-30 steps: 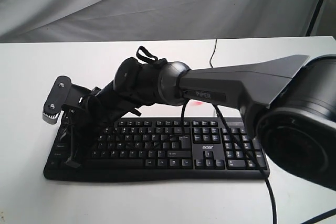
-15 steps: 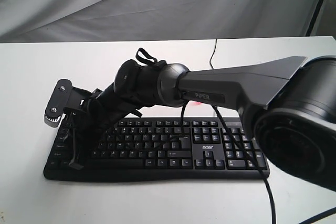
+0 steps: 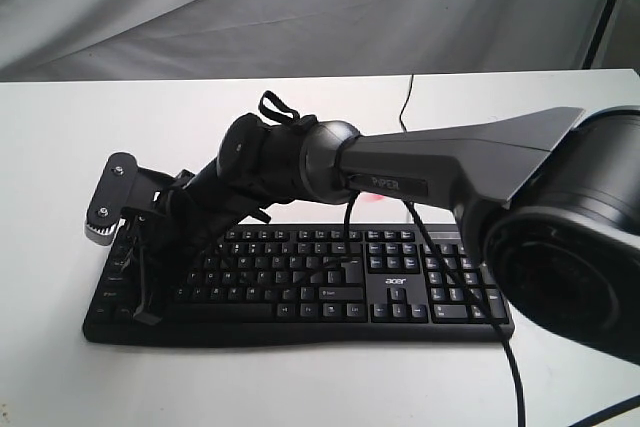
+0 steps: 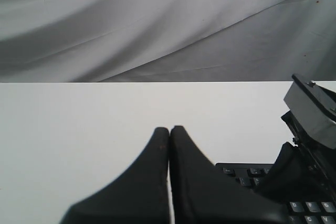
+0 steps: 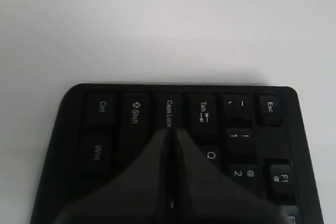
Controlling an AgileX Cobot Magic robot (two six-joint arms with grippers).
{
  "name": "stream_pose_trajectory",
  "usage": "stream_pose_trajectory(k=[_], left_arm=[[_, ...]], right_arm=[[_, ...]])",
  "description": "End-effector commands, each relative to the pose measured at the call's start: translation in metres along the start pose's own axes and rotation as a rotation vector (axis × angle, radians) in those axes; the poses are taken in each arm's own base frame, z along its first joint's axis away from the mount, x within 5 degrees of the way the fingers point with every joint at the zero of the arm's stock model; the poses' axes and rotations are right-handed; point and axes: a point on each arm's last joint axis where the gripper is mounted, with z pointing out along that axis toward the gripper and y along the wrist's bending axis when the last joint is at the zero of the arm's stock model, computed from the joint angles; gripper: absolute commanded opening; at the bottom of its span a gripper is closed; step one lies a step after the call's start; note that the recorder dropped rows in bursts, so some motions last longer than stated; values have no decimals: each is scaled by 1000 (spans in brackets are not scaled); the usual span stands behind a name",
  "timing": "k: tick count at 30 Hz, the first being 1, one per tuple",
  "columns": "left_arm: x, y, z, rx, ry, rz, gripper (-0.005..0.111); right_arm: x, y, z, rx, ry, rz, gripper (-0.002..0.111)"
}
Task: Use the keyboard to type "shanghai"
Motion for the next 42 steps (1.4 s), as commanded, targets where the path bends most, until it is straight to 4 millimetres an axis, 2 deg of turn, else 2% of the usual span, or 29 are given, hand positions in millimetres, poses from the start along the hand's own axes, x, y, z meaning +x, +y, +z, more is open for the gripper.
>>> stream_pose_trajectory(k=[1, 30, 36, 42], left_arm=[[0, 0, 0, 5, 1, -5, 1], [0, 0, 0, 5, 1, -5, 1], [0, 0, 0, 5, 1, -5, 1], [0, 0, 0, 5, 1, -5, 1]], right_arm=[[-4, 5, 1, -15, 0, -33, 0], [-3, 1, 1, 22, 16, -63, 0], [6, 1, 10, 20, 33, -57, 0], [-7, 1, -5, 29, 17, -86, 0]])
